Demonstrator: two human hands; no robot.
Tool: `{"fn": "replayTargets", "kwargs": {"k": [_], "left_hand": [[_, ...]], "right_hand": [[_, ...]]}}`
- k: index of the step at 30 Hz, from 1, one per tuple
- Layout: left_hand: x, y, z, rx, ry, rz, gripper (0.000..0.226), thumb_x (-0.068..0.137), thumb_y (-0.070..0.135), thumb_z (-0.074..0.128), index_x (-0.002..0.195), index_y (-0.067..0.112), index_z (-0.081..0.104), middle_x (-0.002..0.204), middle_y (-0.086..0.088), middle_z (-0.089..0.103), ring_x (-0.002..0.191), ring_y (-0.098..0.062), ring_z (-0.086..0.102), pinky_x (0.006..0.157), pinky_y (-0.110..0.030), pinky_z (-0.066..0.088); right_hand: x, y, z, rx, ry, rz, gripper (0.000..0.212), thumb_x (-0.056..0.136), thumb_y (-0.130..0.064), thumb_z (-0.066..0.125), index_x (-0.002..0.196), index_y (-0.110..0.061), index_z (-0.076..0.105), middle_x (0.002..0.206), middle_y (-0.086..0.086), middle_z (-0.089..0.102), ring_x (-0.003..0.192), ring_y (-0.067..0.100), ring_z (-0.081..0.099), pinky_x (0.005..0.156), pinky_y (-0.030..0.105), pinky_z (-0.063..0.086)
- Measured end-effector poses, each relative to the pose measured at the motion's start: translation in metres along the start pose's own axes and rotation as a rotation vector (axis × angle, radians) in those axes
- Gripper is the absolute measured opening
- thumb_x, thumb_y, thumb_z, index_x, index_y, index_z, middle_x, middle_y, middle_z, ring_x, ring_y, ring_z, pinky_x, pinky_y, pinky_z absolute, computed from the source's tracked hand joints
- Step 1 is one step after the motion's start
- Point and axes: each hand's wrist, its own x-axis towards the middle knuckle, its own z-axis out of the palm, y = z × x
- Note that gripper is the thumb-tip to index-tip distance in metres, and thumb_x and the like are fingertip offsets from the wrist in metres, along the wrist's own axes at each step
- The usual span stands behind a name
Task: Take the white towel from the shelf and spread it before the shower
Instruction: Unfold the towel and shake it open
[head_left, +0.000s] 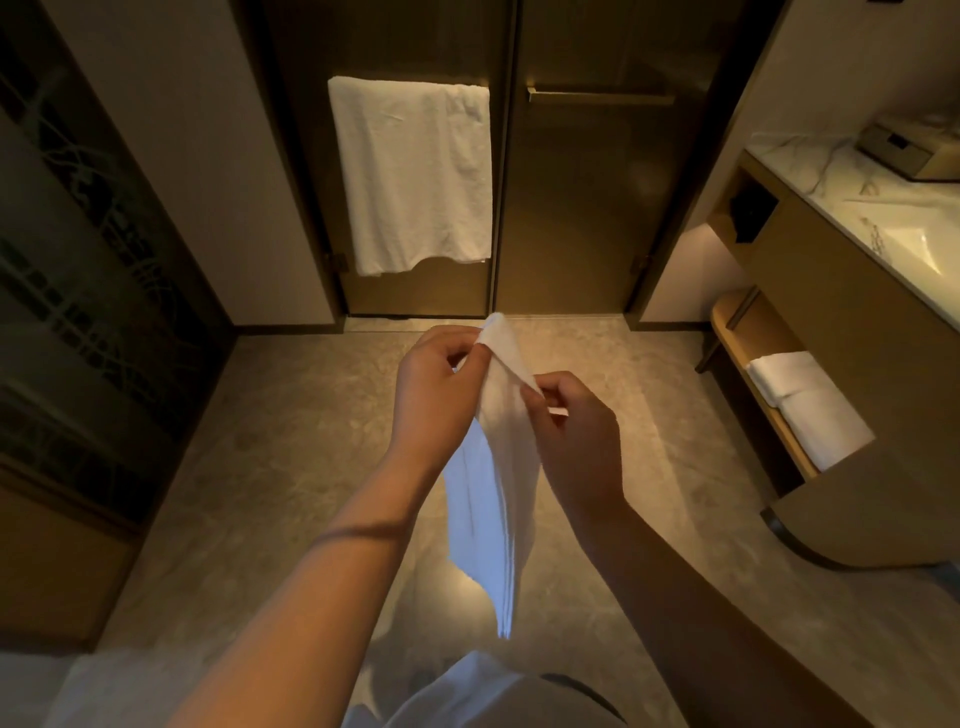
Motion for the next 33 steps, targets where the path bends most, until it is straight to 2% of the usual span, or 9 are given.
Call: {"fn": "replayTargets", "kwargs": {"k": [3,7,11,16,18,24,28,31,33], "left_hand": [[0.003,-0.003,-0.001,0.134,-0.021,0.046,0.013,0.09,0.027,0.057,0.091,0.03,0.07,0.096,0.017,0.063,0.089,0.006,0.057,0.075,-0.017,0.045],[0.007,-0.006,-0.004,0.339,-0.034,0.071,0.022,0.091,0.04,0.052,0.101,0.028,0.069,0.096,0.014,0.064,0.089,-0.003,0.057,0.074,-0.024,0.046],[0.008,0.0,-0.003,0.308,-0.085,0.085,0.023,0.092,0.041,0.052,0.092,0.028,0.07,0.081,0.012,0.067,0.076,-0.003,0.06,0.071,-0.034,0.053],[0.005,0.0,0.001,0.289,-0.144,0.079,0.03,0.093,0.038,0.052,0.077,0.015,0.065,0.065,-0.003,0.061,0.061,-0.016,0.056,0.063,-0.045,0.048],[0.004,-0.001,0.001,0.241,-0.165,0.074,0.028,0.093,0.035,0.051,0.081,0.014,0.066,0.069,-0.005,0.063,0.064,-0.017,0.057,0.064,-0.045,0.048],[0.009,0.003,0.0,0.215,-0.221,0.106,0.016,0.09,0.034,0.056,0.083,0.027,0.068,0.072,0.01,0.065,0.069,-0.002,0.058,0.062,-0.027,0.048],[0.009,0.004,0.007,0.175,-0.232,0.124,0.008,0.085,0.038,0.062,0.083,0.033,0.068,0.077,0.017,0.066,0.072,0.001,0.059,0.06,-0.017,0.045],[0.007,-0.001,0.009,0.097,-0.277,0.108,0.014,0.082,0.041,0.063,0.092,0.032,0.066,0.084,0.018,0.066,0.075,0.001,0.059,0.063,-0.016,0.048],[0.004,-0.011,0.006,0.129,-0.325,0.101,0.016,0.084,0.043,0.059,0.094,0.031,0.064,0.085,0.017,0.066,0.079,0.001,0.06,0.071,-0.024,0.052]], "right_hand": [[0.004,0.004,-0.009,-0.005,0.014,0.018,0.009,0.093,-0.032,0.056,0.087,-0.033,0.062,0.072,-0.027,0.057,0.079,-0.004,0.059,0.059,0.006,0.043],[0.011,0.007,-0.018,0.005,-0.001,0.045,0.012,0.092,-0.03,0.059,0.093,-0.023,0.069,0.076,-0.02,0.062,0.077,-0.002,0.06,0.062,0.006,0.043],[0.017,0.007,-0.025,0.034,0.023,0.041,0.008,0.09,-0.026,0.063,0.094,-0.021,0.068,0.074,-0.017,0.062,0.072,0.001,0.059,0.062,0.009,0.043],[0.022,0.001,-0.026,0.075,-0.179,-0.055,0.047,0.088,-0.019,0.066,0.133,-0.02,0.053,0.063,-0.011,0.053,0.061,0.001,0.054,0.06,0.009,0.042],[0.023,0.0,-0.021,0.082,-0.201,-0.067,0.05,0.089,-0.021,0.063,0.137,-0.02,0.05,0.063,-0.009,0.053,0.06,0.001,0.053,0.06,0.009,0.042],[0.027,0.003,-0.014,0.11,-0.223,-0.049,0.018,0.092,-0.028,0.059,0.109,-0.031,0.063,0.066,-0.008,0.057,0.061,0.004,0.054,0.055,0.013,0.043],[0.025,0.001,-0.01,0.071,-0.131,-0.004,0.004,0.093,-0.029,0.057,0.093,-0.033,0.059,0.071,-0.003,0.062,0.066,0.012,0.057,0.058,0.028,0.049],[0.028,0.002,-0.014,0.043,-0.097,-0.023,0.007,0.093,-0.026,0.057,0.096,-0.025,0.062,0.072,-0.001,0.063,0.067,0.012,0.057,0.059,0.028,0.049],[0.03,0.004,-0.021,0.027,-0.105,-0.041,0.009,0.091,-0.028,0.058,0.095,-0.022,0.062,0.071,0.0,0.062,0.066,0.013,0.056,0.056,0.025,0.046]]}}
